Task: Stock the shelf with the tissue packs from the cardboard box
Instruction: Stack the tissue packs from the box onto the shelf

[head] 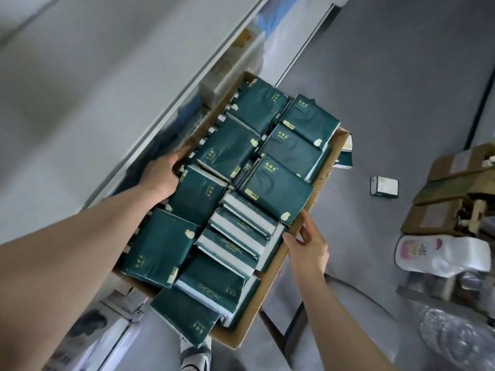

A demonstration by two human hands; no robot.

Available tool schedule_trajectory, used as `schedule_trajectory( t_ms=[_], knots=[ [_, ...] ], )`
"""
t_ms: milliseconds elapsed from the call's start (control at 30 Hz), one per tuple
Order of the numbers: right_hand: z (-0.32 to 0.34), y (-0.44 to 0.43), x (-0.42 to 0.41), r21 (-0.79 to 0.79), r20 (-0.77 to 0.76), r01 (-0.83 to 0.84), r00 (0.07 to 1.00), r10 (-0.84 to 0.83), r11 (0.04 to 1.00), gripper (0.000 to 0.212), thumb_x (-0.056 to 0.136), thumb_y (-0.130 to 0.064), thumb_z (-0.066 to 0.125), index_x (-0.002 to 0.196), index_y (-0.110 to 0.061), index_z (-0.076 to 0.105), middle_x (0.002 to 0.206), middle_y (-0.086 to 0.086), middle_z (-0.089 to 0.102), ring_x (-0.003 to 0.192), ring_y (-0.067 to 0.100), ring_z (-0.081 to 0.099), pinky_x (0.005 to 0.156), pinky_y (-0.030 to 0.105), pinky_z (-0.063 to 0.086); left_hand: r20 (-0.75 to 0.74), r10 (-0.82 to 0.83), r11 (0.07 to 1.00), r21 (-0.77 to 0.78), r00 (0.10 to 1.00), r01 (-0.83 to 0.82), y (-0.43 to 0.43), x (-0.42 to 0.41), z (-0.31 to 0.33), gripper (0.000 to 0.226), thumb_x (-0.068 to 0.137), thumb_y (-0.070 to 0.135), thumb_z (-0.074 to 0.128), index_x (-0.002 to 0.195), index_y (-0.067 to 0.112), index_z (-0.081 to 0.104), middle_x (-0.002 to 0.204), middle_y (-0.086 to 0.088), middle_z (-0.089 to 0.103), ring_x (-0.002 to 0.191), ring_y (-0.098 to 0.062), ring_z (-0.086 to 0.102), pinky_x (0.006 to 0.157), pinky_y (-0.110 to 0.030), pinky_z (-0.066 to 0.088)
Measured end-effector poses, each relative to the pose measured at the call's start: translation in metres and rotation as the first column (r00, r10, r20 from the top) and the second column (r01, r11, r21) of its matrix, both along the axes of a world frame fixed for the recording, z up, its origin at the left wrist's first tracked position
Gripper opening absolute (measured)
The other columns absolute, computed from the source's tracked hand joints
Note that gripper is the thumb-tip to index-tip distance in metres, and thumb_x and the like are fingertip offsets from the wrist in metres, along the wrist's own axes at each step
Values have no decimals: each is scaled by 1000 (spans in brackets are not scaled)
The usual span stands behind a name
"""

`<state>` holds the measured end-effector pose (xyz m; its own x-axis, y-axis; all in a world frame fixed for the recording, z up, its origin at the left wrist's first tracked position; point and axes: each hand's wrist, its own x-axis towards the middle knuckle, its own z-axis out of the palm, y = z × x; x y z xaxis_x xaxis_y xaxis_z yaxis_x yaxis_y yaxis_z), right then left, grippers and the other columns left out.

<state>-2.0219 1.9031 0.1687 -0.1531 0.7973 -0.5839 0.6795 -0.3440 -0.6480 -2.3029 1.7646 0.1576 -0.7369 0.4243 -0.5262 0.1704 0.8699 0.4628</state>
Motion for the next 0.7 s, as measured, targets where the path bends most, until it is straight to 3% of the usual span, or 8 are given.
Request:
schedule_trajectory(
  t_ms=[67, 133, 267, 367, 467, 533, 600, 700],
  knots=[
    [5, 2, 2, -33, -7, -54, 999, 54, 998, 71, 88, -8, 66, 135, -59, 47, 127, -15, 65, 98, 9, 70, 69, 30, 60, 28, 72, 996, 58, 997, -74, -2, 4, 5, 80, 92, -10, 40, 141, 53, 37, 147, -5, 46, 63, -26, 65, 45, -38, 56],
    [14, 6, 2, -24, 8, -84, 996, 84, 996, 64, 92, -9, 58, 140, -50, 47, 126, -12, 66, 93, 3, 68, 63, 24, 55, 18, 116, 988, 105, 993, -117, -2, 12, 14, 71, 94, -7, 36, 143, 45, 40, 140, -7, 52, 55, -20, 58, 39, -26, 49],
    [45, 16, 2, 55, 40, -114, 993, 112, 992, 57, 97, -8, 39, 145, -38, 45, 128, -11, 63, 88, 5, 60, 67, 16, 43, 31, 191, 948, 255, 981, -193, -6, 35, 40, 51, 100, 4, 35, 143, 31, 45, 95, -11, 66, 48, -13, 41, 42, -20, 36],
    [76, 21, 3, 147, 20, -160, 987, 159, 976, 55, 95, -7, 40, 141, -36, 49, 125, -10, 65, 93, 12, 63, 78, 27, 54, 47, 211, 898, 386, 976, -212, -12, 55, 58, 45, 100, 7, 44, 140, 26, 48, 101, 3, 59, 66, 2, 43, 62, -12, 32],
    [108, 28, 0, 214, -30, -223, 972, 234, 951, 52, 94, -5, 46, 136, -34, 55, 114, -11, 68, 88, 7, 64, 68, 10, 51, 100, 221, 853, 463, 970, -242, -17, 80, 84, 43, 99, 9, 49, 138, 28, 50, 98, 17, 59, 76, 5, 44, 71, -16, 34],
    [128, 34, -10, 265, -61, -284, 949, 310, 922, 48, 92, -4, 49, 130, -31, 59, 107, -11, 70, 88, 6, 64, 67, 10, 50, 84, 188, 839, 505, 979, -205, -15, 96, 105, 45, 98, 7, 51, 138, 26, 50, 121, 11, 61, 93, 0, 55, 85, -21, 44],
    [142, 39, -25, 300, -68, -359, 916, 396, 884, 45, 91, -3, 49, 124, -31, 62, 103, -13, 71, 85, 6, 64, 65, 15, 50, 54, 181, 819, 545, 982, -181, -12, 107, 122, 45, 97, 5, 52, 138, 23, 50, 136, 4, 56, 121, -7, 53, 109, -31, 39],
    [150, 44, -49, 345, -67, -441, 869, 490, 829, 40, 91, -5, 51, 118, -31, 65, 99, -14, 71, 83, 9, 66, 73, 25, 55, 19, 172, 818, 555, 985, -154, -10, 111, 136, 43, 96, 6, 53, 135, 24, 52, 134, 3, 58, 126, -7, 51, 112, -35, 38]
  ],
)
